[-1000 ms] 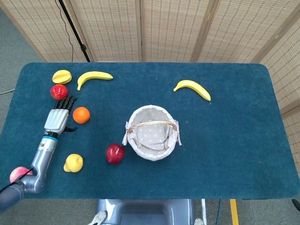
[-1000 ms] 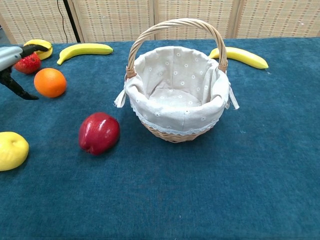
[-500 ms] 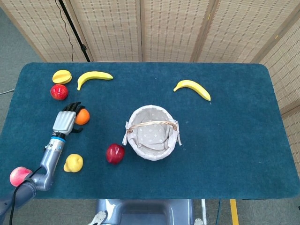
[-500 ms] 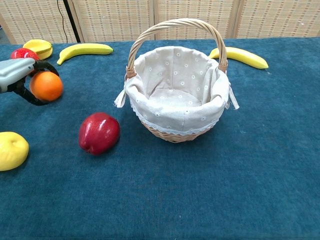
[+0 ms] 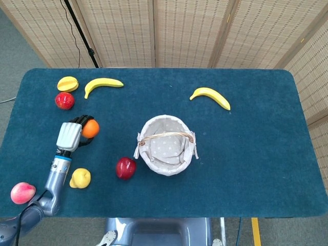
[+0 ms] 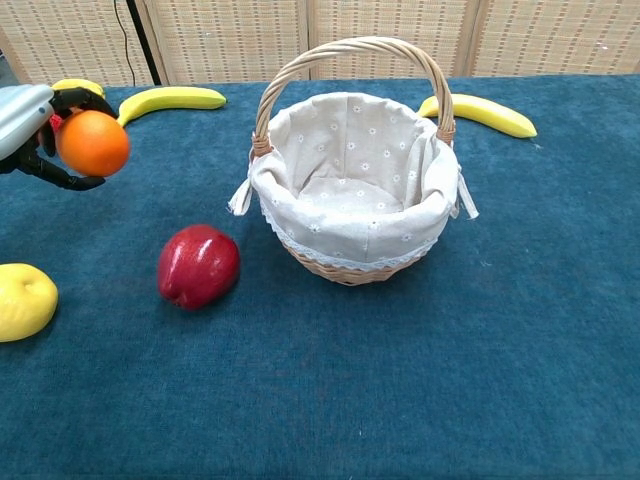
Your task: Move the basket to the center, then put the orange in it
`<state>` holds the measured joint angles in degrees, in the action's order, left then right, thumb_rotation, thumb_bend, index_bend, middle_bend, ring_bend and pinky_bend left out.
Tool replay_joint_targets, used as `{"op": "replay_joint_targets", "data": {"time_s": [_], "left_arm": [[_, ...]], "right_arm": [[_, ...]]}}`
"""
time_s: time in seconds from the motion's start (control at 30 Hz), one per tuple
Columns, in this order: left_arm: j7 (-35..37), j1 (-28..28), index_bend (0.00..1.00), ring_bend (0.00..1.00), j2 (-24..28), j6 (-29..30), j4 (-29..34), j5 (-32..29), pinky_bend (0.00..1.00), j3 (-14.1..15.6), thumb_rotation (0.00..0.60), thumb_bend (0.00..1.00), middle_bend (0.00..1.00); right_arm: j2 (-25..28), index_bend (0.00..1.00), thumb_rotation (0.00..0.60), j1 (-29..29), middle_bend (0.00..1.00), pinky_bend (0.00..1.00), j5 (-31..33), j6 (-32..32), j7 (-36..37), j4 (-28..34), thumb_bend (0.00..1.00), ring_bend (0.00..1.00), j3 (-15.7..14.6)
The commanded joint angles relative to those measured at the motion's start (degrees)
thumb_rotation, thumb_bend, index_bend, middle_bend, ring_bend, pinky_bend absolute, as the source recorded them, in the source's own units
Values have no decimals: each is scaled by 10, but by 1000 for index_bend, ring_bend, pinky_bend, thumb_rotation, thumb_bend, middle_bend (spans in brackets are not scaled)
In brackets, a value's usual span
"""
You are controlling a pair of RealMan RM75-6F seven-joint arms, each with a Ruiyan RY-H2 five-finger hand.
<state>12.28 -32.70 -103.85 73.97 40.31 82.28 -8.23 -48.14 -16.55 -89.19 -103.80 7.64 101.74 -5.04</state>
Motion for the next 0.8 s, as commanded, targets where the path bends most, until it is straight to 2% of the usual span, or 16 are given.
{"op": "replay_joint_targets", "data": {"time_s": [0.03,0.27,0.6,0.8], "left_arm": [[-119,37,666,472,112,81,226,44,562,26,600,405,545],[-252,66,666,472,224,94,457,57,562,48,600,405,545],[-327,90,666,472,290,109,608,94,562,72,600,405,545],[-381,91,666,472,302,105,651,131,562,82,600,405,545]], "right_arm": [[-11,373,600,7,190,143,-1,12,0,-4,0,143,4],[-27,372,600,17,190,143,0,30,3,-7,0,143,12],[-39,372,600,23,190,144,5,46,8,-8,0,145,17],[-44,373,600,27,192,144,5,55,12,-9,0,148,18]]}}
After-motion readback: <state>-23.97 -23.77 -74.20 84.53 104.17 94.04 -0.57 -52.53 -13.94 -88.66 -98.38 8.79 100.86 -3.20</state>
